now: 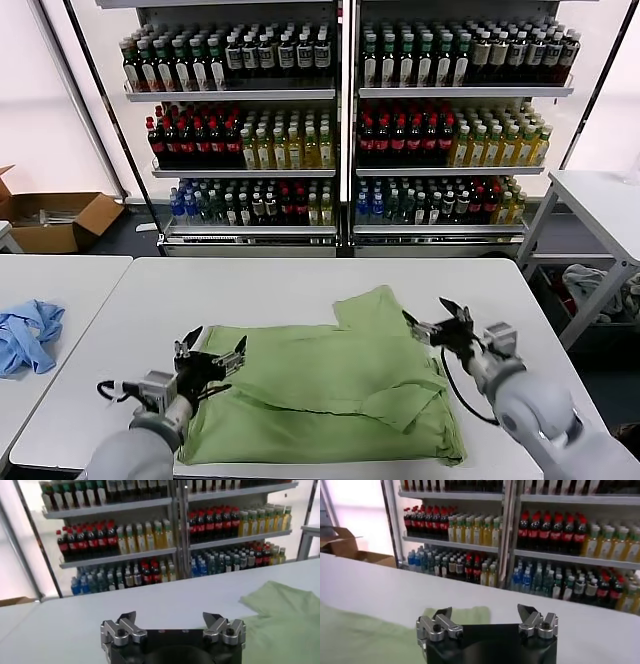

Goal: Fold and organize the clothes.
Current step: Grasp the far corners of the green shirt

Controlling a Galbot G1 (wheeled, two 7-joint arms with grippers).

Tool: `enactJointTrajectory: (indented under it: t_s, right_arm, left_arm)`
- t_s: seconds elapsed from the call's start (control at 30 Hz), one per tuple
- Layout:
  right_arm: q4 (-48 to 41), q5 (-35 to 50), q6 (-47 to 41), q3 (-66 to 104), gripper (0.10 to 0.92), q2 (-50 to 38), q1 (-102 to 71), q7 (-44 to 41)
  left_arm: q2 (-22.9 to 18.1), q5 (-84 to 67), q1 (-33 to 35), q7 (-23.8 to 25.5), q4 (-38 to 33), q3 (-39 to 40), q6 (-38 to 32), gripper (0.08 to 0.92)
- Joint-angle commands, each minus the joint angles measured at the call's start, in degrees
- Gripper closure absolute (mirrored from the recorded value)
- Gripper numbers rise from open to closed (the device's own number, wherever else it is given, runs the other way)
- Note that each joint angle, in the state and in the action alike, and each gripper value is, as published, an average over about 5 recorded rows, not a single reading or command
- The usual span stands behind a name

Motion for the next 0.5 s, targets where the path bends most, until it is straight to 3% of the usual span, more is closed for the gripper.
enactJointTrajectory:
  t_s: [0.03, 0.23, 0.5]
  right_arm:
    - [-18.2, 2.0, -3.3, -15.0, 0.203, 5.1, 20.4, -2.1]
    - [-24.2, 1.3, -3.4, -16.7, 0.203, 8.3, 22.1, -3.7]
    - [-24.2, 0.1, -3.4, -14.8, 0.203, 7.6, 18.5, -4.6]
  left_arm:
    - [0.0, -5.3, -11.5, 7.1, 11.8, 2.0, 4.0, 0.177]
    - [-0.3, -4.5, -14.0, 8.2, 16.3, 4.5, 4.1, 0.177]
    - [-1.3, -4.4, -16.7, 8.3, 20.7, 6.2, 4.1, 0.177]
